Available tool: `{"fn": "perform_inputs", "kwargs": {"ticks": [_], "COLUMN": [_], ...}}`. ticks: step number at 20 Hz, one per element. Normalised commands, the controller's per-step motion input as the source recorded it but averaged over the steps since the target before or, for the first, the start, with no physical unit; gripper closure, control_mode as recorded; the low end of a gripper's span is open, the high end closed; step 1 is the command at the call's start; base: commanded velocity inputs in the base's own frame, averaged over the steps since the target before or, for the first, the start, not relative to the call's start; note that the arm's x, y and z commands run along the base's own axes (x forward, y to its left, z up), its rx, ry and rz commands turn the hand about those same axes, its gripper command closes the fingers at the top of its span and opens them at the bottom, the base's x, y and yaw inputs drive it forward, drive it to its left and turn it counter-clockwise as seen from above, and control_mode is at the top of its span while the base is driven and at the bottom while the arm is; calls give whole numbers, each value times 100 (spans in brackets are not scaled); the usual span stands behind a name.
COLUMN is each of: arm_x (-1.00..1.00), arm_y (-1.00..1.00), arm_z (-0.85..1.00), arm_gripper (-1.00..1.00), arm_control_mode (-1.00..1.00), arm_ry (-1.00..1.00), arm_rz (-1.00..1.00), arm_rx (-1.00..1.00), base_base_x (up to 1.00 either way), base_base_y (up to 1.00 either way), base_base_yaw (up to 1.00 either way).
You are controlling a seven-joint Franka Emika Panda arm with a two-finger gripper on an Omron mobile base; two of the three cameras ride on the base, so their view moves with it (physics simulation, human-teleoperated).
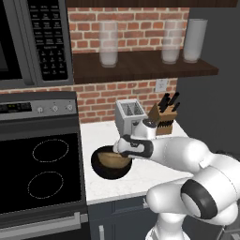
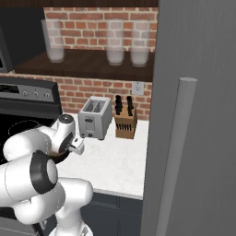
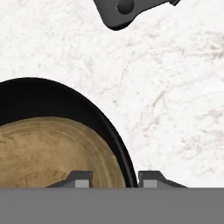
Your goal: Pick up the bowls on the counter and stack them on top of one another in the open cabinet. Place the smaller bowl on top of the larger bowl.
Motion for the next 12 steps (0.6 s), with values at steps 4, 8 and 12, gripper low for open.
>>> {"fn": "perform_inputs", "kwargs": {"ticks": [4,8,12], "arm_x": [-46,-55,-44], "arm_y": [-3,-1,-1], "arm_z": [16,15,4], "arm_gripper": [100,100,100], "arm_control_mode": [-100,-100,-100], "arm_ry": [-6,-5,-1], "arm_rz": [0,0,0], "arm_rx": [2,4,4], "base_base_x": [0,0,0], "base_base_y": [0,0,0], "base_base_yaw": [0,0,0]}}
